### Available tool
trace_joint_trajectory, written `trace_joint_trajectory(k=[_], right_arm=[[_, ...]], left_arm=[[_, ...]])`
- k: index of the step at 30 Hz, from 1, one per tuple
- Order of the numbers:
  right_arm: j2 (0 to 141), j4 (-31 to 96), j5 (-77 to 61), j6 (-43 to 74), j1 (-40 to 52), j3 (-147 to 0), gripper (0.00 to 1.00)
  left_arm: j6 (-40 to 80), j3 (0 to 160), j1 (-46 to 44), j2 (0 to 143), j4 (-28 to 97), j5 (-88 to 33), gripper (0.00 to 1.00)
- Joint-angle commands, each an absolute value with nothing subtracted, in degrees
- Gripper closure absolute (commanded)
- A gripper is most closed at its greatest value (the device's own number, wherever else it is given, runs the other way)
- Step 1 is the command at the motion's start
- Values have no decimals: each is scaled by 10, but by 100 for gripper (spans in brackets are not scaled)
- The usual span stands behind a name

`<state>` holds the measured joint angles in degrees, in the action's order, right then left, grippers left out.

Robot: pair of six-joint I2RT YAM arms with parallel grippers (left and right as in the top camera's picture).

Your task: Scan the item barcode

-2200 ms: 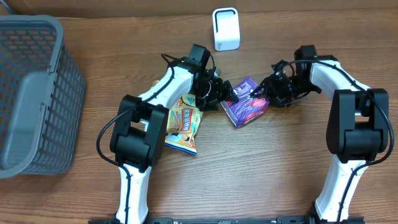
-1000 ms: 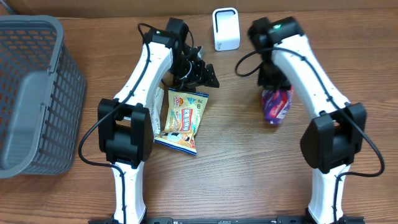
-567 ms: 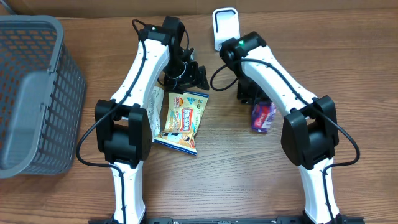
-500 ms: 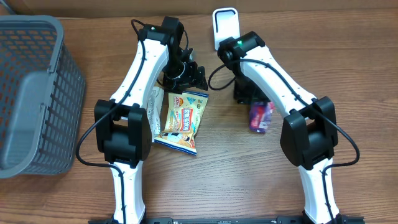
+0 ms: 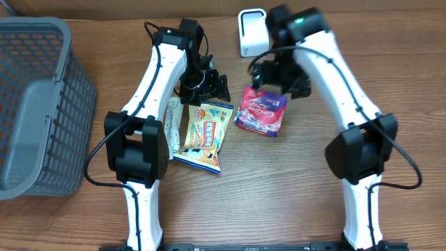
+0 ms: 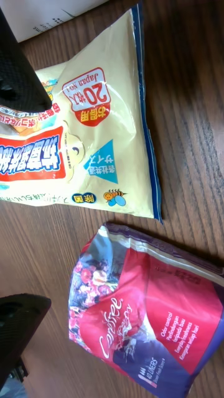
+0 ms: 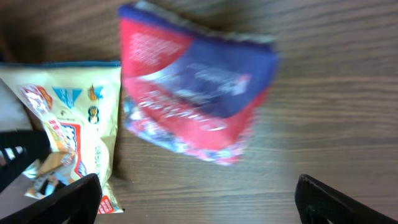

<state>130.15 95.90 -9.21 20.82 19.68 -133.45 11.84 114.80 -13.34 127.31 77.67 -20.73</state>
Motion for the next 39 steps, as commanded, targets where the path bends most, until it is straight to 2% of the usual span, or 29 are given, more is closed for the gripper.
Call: trace_joint_trajectory(k=[1, 8, 16, 22, 28, 33, 36, 39], right_arm=[[1305, 963, -156, 131, 143, -1350, 0], [1311, 910, -174, 121, 88, -1301, 0], [1311, 772, -294, 124, 89, -1146, 7], [1311, 716, -297, 137, 89, -1061, 8], [1311, 684, -312, 137, 89, -1042, 16], [1311, 664, -336, 137, 90, -1042, 33], [1311, 663, -336, 137, 93, -1042, 37], [1311, 659, -336, 137, 97, -1039, 47]], left_arm=[[118, 1161, -131, 1259, 778, -203, 15], [118, 1161, -131, 1259, 777, -203, 12], [118, 1161, -131, 1259, 776, -203, 10], [118, 1161, -131, 1259, 773, -203, 9], [123, 1161, -131, 1259, 765, -203, 8], [129, 1161, -131, 1259, 765, -203, 10], [129, 1161, -131, 1259, 764, -203, 10], [129, 1161, -131, 1259, 764, -203, 10]])
